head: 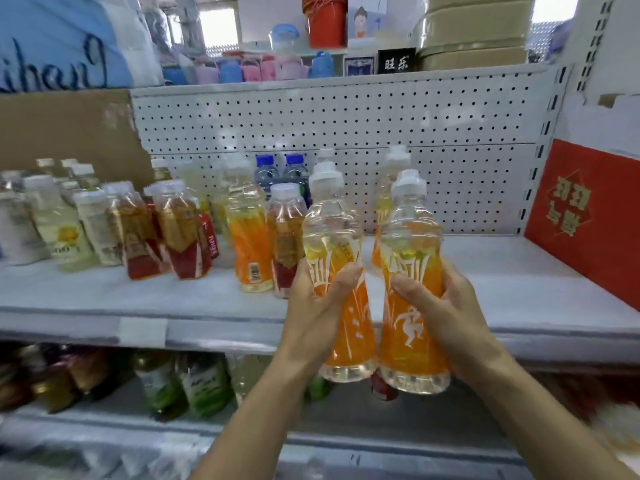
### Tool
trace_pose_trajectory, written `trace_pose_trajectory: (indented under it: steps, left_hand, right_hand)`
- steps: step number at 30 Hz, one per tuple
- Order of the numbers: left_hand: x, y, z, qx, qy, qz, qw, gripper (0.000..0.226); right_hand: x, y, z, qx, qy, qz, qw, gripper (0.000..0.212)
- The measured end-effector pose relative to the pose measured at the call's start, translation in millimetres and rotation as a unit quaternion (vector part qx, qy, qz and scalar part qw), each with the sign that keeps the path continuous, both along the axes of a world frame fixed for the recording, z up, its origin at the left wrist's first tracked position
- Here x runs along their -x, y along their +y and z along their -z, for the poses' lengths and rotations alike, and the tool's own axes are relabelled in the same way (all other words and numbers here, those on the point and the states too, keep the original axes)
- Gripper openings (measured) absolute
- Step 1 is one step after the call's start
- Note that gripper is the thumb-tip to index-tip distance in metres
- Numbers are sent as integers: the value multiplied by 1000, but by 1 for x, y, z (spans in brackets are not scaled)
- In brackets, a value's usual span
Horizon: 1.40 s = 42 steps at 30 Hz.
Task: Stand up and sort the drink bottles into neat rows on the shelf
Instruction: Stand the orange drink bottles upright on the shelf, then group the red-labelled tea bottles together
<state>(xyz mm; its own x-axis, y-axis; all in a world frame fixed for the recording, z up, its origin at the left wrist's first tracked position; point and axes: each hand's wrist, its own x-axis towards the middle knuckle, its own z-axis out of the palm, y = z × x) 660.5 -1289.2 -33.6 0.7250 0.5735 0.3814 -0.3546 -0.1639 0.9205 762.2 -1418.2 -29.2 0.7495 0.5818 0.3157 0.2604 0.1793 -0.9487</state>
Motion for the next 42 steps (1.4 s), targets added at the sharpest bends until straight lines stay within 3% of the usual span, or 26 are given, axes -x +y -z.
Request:
trace_pose_trajectory:
  steps: [7,12,16,19,26,35,42]
  left_hand:
    - [120,50,22,33,44,-25,998,55]
    - [206,93,37,29,86,-59,994,58]
    - [266,126,40,16,78,-80,994,46]
    - [303,154,42,38,71,-107,991,46]
    - [363,247,42,67,68,-215,972,53]
    - [420,401,38,77,72,-253,962,66]
    - [475,505,29,81,73,-311,944,52]
  right_hand:
    - [101,57,19,-8,64,-89,994,42]
    - [176,111,29,3,62,-127,990,47]
    - [228,159,36,4,56,-156,986,56]
    - [258,195,37,12,52,-185,981,45]
    - [312,301,32,26,50,-234,971,34]
    - [360,468,20,15,60,-289,955,39]
    - [404,585,11,16,26,-318,948,40]
